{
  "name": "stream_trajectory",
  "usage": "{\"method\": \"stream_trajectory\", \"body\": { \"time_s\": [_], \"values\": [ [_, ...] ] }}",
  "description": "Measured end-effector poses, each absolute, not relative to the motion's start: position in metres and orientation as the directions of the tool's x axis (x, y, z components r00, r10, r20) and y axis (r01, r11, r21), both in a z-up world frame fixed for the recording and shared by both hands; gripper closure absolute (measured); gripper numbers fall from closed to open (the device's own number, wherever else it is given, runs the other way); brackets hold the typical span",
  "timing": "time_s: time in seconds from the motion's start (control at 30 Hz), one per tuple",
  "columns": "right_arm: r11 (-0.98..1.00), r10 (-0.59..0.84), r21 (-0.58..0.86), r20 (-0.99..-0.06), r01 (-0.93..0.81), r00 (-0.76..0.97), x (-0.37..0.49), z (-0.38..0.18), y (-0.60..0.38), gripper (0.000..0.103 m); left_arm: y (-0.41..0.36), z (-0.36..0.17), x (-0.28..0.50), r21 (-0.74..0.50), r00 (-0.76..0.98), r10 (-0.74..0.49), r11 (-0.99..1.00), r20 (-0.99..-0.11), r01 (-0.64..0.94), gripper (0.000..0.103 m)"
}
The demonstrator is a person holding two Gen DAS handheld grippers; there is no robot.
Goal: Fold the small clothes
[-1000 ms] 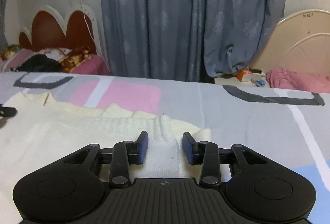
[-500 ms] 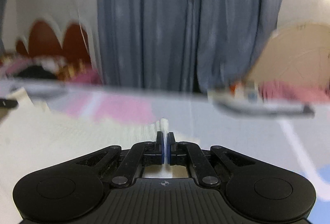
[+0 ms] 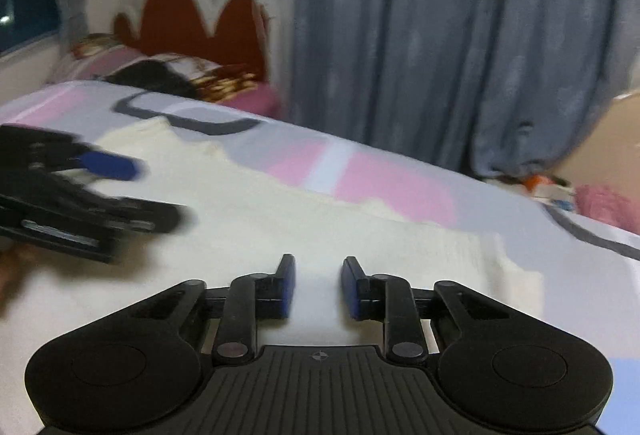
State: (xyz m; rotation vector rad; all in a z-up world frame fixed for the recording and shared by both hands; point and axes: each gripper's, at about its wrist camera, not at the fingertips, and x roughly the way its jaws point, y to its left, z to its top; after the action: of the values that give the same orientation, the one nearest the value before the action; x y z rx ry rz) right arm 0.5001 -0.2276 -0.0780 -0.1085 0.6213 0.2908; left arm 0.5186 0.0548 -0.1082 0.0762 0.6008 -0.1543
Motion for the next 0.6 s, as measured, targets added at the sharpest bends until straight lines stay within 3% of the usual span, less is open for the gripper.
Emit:
{"method": "stream_trajectory", "body": {
  "time_s": [0.07,0.1,0.2,0.33,0.5,0.6],
  "values": [
    [0.984,0.131,-0.013,-0.614,-0.177,0.778,0.505,-0.079,-0.260,0.077,0.083,-0.115,0.520,-0.008,0.805,-0.074,0.996,-0.589,0.086,0.013],
    [0.987,0.148,0.050,-0.650,-0.153,0.745,0.511,-0.084,-0.277,0.077,0.092,-0.116,0.521,-0.064,0.795,-0.103,0.995,-0.598,0.081,0.013],
    [0.987,0.152,0.061,-0.629,-0.146,0.762,0.503,-0.071,-0.280,0.077,0.080,-0.102,0.511,-0.016,0.820,-0.062,0.998,-0.569,0.065,0.023],
    [0.956,0.273,0.069,-0.560,-0.284,0.782,0.470,-0.040,-0.245,0.074,0.031,-0.088,0.476,0.013,0.846,-0.181,0.976,-0.501,0.217,0.014],
    [0.898,0.358,0.023,-0.618,-0.439,0.700,0.439,-0.051,-0.194,0.072,-0.010,-0.120,0.464,0.101,0.778,-0.184,0.948,-0.601,0.302,0.014],
    [0.920,0.325,0.037,-0.631,-0.391,0.704,0.433,-0.049,-0.206,0.071,0.004,-0.112,0.450,0.057,0.789,-0.188,0.961,-0.585,0.271,0.015]
  ]
}}
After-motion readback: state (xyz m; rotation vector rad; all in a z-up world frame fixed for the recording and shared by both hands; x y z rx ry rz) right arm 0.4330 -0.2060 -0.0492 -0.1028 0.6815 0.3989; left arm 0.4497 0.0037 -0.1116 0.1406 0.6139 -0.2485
